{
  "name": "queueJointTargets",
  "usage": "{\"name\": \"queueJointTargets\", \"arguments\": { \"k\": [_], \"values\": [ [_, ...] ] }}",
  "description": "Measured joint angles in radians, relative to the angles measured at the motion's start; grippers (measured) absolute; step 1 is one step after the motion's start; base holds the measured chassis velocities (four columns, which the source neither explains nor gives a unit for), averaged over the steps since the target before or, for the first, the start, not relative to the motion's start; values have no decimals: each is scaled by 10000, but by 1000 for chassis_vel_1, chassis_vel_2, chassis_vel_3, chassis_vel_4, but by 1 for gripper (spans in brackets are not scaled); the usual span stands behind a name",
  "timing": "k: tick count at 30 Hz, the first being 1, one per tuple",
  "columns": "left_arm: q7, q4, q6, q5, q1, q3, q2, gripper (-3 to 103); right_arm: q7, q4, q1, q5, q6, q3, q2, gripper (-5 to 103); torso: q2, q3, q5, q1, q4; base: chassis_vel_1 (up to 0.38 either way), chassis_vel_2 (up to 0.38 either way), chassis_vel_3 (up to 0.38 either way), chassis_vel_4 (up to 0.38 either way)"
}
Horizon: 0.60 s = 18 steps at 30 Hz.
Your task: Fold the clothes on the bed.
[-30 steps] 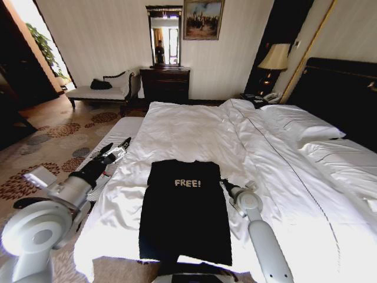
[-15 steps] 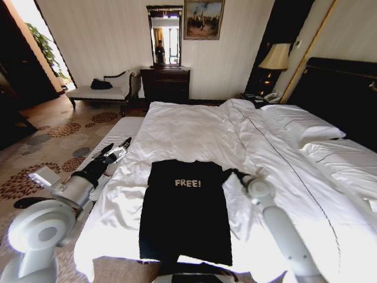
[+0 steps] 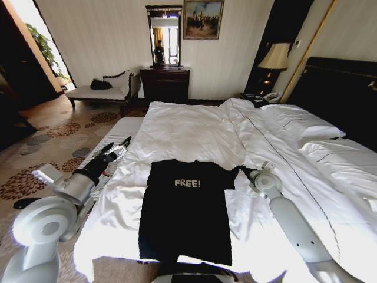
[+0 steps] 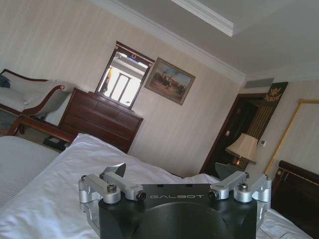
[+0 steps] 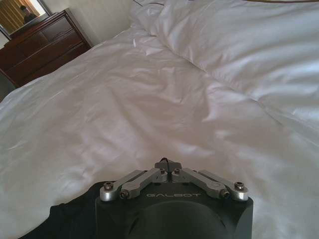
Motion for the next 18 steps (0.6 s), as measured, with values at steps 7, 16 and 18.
{"name": "queueJointTargets", "arguments": {
  "k": [7, 16, 18],
  "values": [
    [0, 5, 0, 45, 30, 8, -38, 100, -31, -359, -153, -280, 6, 110, 84, 0, 0, 0, 1, 0, -2, 0, 0, 0, 0],
    [-1, 11, -3, 124, 40, 116, -132, 100, 0, -622, -226, -443, 144, 175, 159, 3, 0, -1, 0, -1, -1, 0, 0, 0, 0],
    [0, 12, -3, 151, 63, 129, -155, 100, -60, -509, -306, -479, 178, 197, 155, 14, 0, 0, 3, 0, -2, 0, 0, 0, 0]
  ]
}}
